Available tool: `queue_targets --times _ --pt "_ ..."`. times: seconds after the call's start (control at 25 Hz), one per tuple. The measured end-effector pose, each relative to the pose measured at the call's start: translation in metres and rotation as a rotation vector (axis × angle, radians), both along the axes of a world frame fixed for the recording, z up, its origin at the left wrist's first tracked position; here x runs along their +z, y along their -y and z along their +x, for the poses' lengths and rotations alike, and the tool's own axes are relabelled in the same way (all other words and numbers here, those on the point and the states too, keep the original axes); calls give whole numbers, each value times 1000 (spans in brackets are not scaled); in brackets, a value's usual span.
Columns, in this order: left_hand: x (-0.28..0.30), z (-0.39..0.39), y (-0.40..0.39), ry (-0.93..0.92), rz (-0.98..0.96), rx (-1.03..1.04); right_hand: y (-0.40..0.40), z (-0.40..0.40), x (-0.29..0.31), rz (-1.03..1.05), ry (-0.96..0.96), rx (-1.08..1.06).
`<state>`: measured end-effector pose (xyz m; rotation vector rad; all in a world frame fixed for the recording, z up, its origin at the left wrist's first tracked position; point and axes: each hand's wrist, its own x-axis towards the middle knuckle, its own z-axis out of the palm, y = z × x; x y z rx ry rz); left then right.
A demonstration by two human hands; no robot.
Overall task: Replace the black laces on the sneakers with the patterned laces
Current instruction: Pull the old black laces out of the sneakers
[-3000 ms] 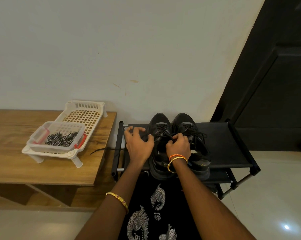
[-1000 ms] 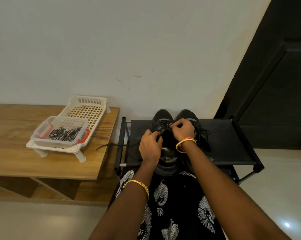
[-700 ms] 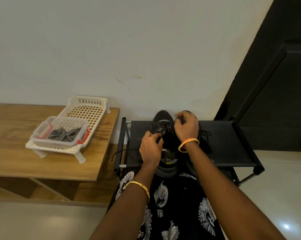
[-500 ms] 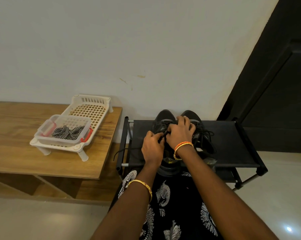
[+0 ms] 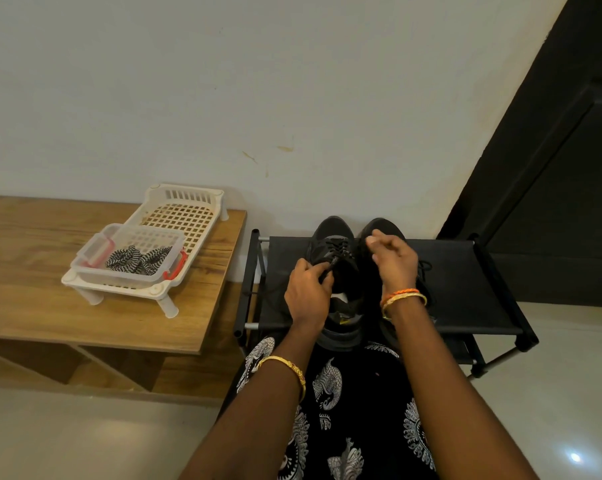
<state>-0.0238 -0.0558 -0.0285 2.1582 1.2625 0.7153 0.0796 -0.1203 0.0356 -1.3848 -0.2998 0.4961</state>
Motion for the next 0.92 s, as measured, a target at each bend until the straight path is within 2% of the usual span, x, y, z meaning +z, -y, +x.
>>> queue_targets --times 0.04,0.08,0.12,0.16,0.2,0.32,0.36,0.4,0.56,0.8,0.92 --pt "0 0 0 5 2 -5 3 5 7 172 -271 -27" --pt "0 0 0 5 2 -8 2 10 6 257 -449 -51" --pt "0 0 0 4 0 -10 0 12 6 245 -522 -56" --pt "-1 0 0 4 -2 -7 -4 10 7 154 -466 -43" --pt "-1 0 0 5 -4 -4 -9 8 5 -1 -275 -25" --pt "-1 0 -3 8 -12 -11 -19 0 -9 -648 725 229" --pt "-1 0 -4 9 -14 -24 -21 -1 -11 -806 941 343" --pt "-1 1 -5 12 -19 -38 -24 -3 -11 -919 1051 423" --pt "-1 -2 -19 79 -70 -81 -32 -3 -7 -1074 1099 483" --pt "-5 -2 -41 158 -206 -147 -33 4 -6 -1098 1068 412" --pt "-11 3 -44 181 -278 -186 -40 7 -7 -1149 1020 473"
